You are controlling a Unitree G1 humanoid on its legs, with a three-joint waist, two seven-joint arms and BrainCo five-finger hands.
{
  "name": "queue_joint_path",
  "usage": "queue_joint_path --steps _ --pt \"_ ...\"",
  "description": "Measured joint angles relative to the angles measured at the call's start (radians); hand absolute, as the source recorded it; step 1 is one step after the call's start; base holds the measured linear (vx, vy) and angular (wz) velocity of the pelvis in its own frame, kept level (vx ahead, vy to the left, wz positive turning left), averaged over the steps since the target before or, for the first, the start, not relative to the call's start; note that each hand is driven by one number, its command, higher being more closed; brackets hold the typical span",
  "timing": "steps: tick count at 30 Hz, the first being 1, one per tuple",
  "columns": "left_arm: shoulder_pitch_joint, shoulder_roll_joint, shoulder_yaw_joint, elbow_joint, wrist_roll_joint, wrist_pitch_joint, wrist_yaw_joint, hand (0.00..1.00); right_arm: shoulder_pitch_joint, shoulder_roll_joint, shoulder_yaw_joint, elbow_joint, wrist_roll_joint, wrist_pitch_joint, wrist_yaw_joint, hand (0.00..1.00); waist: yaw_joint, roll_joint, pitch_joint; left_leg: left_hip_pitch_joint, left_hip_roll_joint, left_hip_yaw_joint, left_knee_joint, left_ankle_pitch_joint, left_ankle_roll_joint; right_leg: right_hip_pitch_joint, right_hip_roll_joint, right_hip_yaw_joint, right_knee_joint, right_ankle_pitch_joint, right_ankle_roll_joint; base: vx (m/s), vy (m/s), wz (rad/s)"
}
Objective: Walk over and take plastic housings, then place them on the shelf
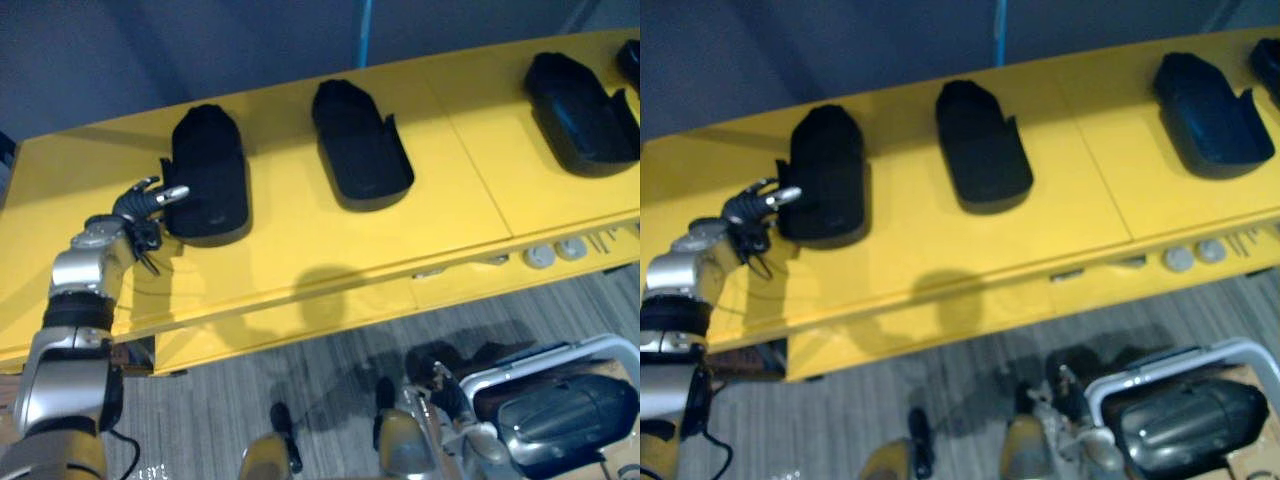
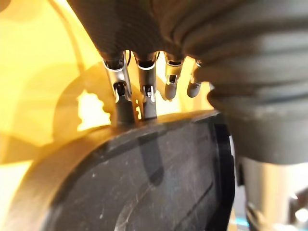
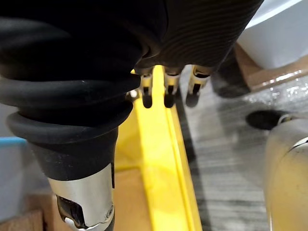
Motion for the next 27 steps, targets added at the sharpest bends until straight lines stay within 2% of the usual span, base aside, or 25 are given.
queue_joint_path --steps 4,7,11,12,14,17,20,22,24,27 --pt "-0.007 0.0 0.042 0.012 0.016 -0.126 0.143 0.0 0.025 0.0 -0.005 0.012 -0.001 0.0 0.001 0.0 -0.003 0.003 -0.022 0.002 -0.004 0.001 -0.002 0.001 0.001 0.004 0.0 0.0 -0.005 0.001 0.002 -0.01 0.0 0.0" --pt "-0.031 0.001 0.042 0.01 0.092 -0.187 0.234 0.0 0.044 -0.001 -0.008 0.018 -0.001 -0.001 0.002 0.0 -0.004 0.003 -0.036 0.019 -0.004 0.0 -0.006 0.0 0.001 0.025 0.002 0.0 -0.017 0.003 0.004 0.0 0.0 0.0" --pt "-0.049 0.001 0.042 0.0 0.133 -0.234 0.324 0.0 0.042 -0.001 -0.008 0.045 -0.001 -0.002 0.007 0.0 -0.008 0.003 -0.044 0.035 -0.003 0.0 -0.006 0.0 0.001 0.052 0.006 -0.002 -0.045 0.017 0.006 0.0 -0.003 -0.01" --pt "-0.049 0.002 0.042 0.0 0.133 -0.238 0.333 0.0 0.043 -0.001 -0.008 0.051 -0.001 -0.002 0.007 0.0 -0.008 0.004 -0.048 0.035 -0.003 0.001 -0.006 0.0 0.001 0.054 0.007 -0.002 -0.052 0.02 0.005 -0.02 -0.01 -0.05" --pt "-0.049 0.001 0.042 -0.005 0.134 -0.276 0.36 0.0 0.042 0.0 -0.007 0.063 -0.001 -0.002 0.008 0.0 -0.007 0.005 -0.052 0.034 -0.003 0.004 -0.005 0.0 0.001 0.063 0.008 -0.002 -0.078 0.038 0.006 -0.03 -0.003 -0.05" --pt "-0.048 0.002 0.042 -0.009 0.134 -0.298 0.372 0.0 0.048 0.001 -0.007 0.074 -0.002 -0.002 0.008 0.0 -0.008 0.006 -0.054 0.036 -0.003 0.003 -0.002 -0.001 0.002 0.08 0.01 -0.004 -0.108 0.051 0.004 -0.02 0.003 -0.02" --pt "-0.031 0.001 0.045 -0.025 0.122 -0.295 0.37 0.0 0.057 0.002 -0.007 0.078 -0.012 -0.002 0.009 0.0 -0.008 0.01 -0.057 0.037 -0.003 0.003 -0.001 0.0 0.003 0.089 0.011 -0.005 -0.125 0.058 0.0 0.0 0.0 0.0" --pt "-0.021 -0.001 0.045 -0.025 0.115 -0.262 0.357 0.0 0.058 0.002 -0.007 0.078 -0.014 -0.002 0.009 0.0 -0.008 0.013 -0.06 0.037 -0.003 0.002 0.0 0.0 0.003 0.089 0.011 -0.005 -0.126 0.06 0.002 0.0 0.0 0.0" --pt "0.0 -0.009 0.047 -0.024 0.078 -0.208 0.325 0.0 0.056 0.002 -0.007 0.078 -0.014 -0.001 0.009 0.0 -0.008 0.018 -0.064 0.036 -0.004 0.002 0.0 0.0 0.003 0.091 0.011 -0.005 -0.132 0.063 0.001 0.0 0.0 0.0" --pt "0.043 -0.05 0.064 -0.023 0.035 -0.141 0.259 0.0 0.056 0.004 -0.008 0.078 -0.021 0.002 0.012 0.0 -0.014 0.02 -0.066 0.035 -0.004 -0.015 0.0 0.0 0.003 0.109 0.011 -0.024 -0.151 0.072 0.006 0.02 -0.004 0.13"
